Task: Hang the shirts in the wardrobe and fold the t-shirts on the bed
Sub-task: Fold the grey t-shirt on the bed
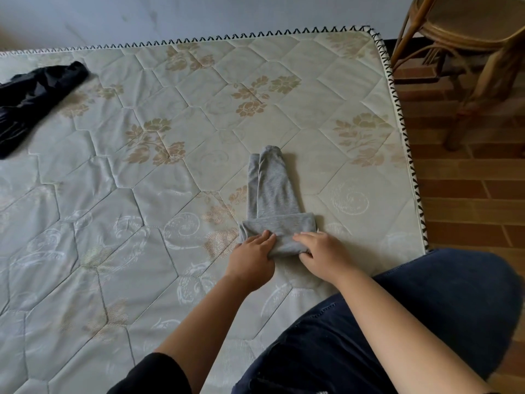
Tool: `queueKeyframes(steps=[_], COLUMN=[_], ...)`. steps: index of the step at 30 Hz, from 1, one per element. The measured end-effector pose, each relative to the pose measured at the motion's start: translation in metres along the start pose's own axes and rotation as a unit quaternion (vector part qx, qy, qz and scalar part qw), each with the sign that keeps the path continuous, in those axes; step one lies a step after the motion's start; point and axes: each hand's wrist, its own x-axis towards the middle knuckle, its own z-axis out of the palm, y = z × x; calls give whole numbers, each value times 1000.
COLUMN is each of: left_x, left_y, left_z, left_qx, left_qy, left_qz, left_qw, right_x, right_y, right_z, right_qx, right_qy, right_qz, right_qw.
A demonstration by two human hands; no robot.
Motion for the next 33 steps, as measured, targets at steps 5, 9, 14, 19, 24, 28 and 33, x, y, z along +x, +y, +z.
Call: queueKeyframes(steps=[5, 9, 14, 19, 24, 28, 33], left_x=[-18, -26, -32, -28, -21, -15, -4], left_y=[1, -12, -31, -34, -23, -15, -10], left_z=[-24, -37, -39, -10, 1, 4, 10], left_qx=[-166, -354, -418, -290, -295, -337, -394], left_qy=[-70, -127, -165, -49, 80, 135, 152], left_qz=[-20, -27, -59, -115, -150, -158, -206], left_qw=[983, 926, 892, 949, 940, 918, 883], right_x=[-17, -19, -19, -14, -12, -10, -3], right_y=[3, 7, 7, 10, 16, 19, 20], right_z=[-12, -13, -19, -17, -17, -15, -8], right_qx=[109, 246, 383, 446, 470, 483, 335], right_qy=[33, 30, 60, 90, 99, 17, 11], right_qz=[52, 96, 132, 154, 160, 183, 198], right_qw=[992, 964, 912, 877, 862, 856, 921])
